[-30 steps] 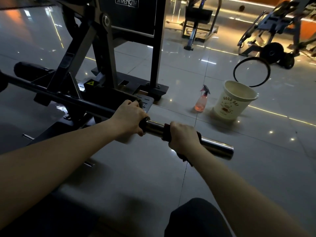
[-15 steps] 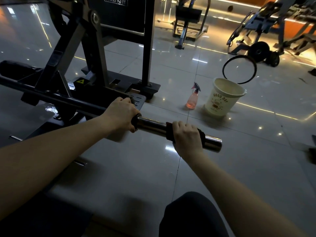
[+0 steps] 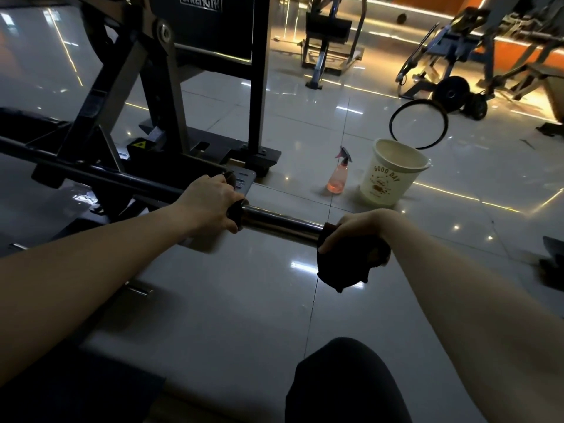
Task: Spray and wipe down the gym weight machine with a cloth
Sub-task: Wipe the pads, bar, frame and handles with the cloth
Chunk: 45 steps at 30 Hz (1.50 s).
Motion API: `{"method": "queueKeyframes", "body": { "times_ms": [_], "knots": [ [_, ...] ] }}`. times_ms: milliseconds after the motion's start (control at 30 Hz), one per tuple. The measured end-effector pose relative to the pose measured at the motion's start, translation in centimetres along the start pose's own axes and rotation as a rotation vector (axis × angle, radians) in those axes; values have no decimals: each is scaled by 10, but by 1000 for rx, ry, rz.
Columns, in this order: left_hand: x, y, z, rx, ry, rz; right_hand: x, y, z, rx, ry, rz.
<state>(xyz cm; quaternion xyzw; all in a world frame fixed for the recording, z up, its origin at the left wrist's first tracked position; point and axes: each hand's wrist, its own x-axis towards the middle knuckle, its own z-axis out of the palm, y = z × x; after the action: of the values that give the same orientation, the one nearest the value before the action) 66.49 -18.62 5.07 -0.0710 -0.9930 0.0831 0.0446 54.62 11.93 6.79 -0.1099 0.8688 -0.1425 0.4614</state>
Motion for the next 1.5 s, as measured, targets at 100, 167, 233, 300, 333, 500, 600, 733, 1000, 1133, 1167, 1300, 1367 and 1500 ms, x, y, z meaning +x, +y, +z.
{"method": "queueKeyframes", "body": {
  "times_ms": [100,167,233,300,333,500,600,733,1000,1133,1167,1300,1367,1500],
  "knots": [
    [0,-3,2,-33,-5,-3,2,7,-1,36,-34,-57],
    [-1,-4,3,-58,-10,-3,1,11,-1,51,-13,-91],
    [0,-5,4,-77,-11,-8,-1,14,-1,68,50,-115],
    [1,-5,4,-86,-15,-18,-3,21,4,80,170,-140],
    [2,-5,3,-84,-19,-23,-4,25,9,83,247,-145],
    [4,-6,2,-98,-30,-6,0,42,37,0,797,-55],
    [6,-6,1,-139,-39,1,5,47,40,245,983,63],
    [7,-8,1,-204,-48,5,4,51,43,581,969,174],
    [6,-12,5,-292,-26,4,-13,60,46,914,596,69],
    [8,-12,10,-308,-11,12,-12,58,42,715,650,84],
    [8,-12,11,-309,-7,14,-11,56,42,571,720,145],
    [10,-14,15,-297,-8,21,-7,23,48,62,974,187],
    [11,-16,16,-284,-14,27,0,-11,59,-161,1011,53],
    [13,-13,14,-226,-23,28,34,-78,104,-311,1124,-236]
  ]
}}
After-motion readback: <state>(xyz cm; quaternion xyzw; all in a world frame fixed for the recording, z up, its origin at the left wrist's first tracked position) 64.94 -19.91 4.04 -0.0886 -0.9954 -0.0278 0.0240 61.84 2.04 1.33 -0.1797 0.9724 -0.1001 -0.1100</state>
